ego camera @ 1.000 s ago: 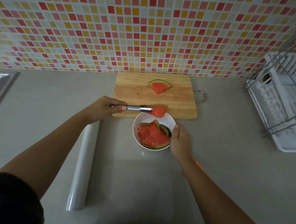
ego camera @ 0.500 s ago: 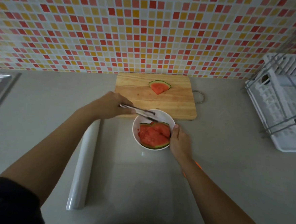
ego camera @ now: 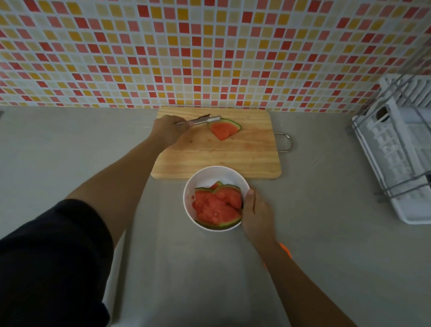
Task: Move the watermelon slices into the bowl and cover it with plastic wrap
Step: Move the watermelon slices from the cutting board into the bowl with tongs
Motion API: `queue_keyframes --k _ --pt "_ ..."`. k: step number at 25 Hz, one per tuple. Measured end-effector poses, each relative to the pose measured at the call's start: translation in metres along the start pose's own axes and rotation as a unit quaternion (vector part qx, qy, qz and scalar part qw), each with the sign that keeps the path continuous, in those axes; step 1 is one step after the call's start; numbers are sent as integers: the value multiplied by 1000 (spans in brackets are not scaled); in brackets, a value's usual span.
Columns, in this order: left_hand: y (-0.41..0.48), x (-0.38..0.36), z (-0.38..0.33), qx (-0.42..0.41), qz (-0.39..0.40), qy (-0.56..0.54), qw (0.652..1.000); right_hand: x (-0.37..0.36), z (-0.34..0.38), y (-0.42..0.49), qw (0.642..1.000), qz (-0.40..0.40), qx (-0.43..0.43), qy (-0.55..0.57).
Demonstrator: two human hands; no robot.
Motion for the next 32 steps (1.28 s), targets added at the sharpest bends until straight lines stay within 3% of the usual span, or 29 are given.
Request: queue_keyframes --k 9,13,19,26,29,32 --pt "-22 -2 15 -61 120 141 981 -1 -2 1 1000 -7 3 -5" --pt "-39 -7 13 -110 3 120 987 0 -1 0 1000 -18 13 -2" --pt "-55 -50 8 -160 -64 202 964 2 -2 0 1000 -25 1 -9" --pt "-39 -53 -2 -193 -61 198 959 3 1 -1 999 -36 18 -8" --pt "-35 -50 8 -158 -59 149 974 3 2 -1 999 -33 20 -7" --pt "-31 -49 22 -82 -35 21 996 4 2 -1 999 -37 16 -12"
Point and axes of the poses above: each hand's wrist, its own y-axis towards the middle knuckle, its own x-axis out of the back of the hand, z = x × y, the point moved 6 cm from there along y, towards the middle knuckle, and after that the axes turned 13 degrees about z, right-handed, at the moved point
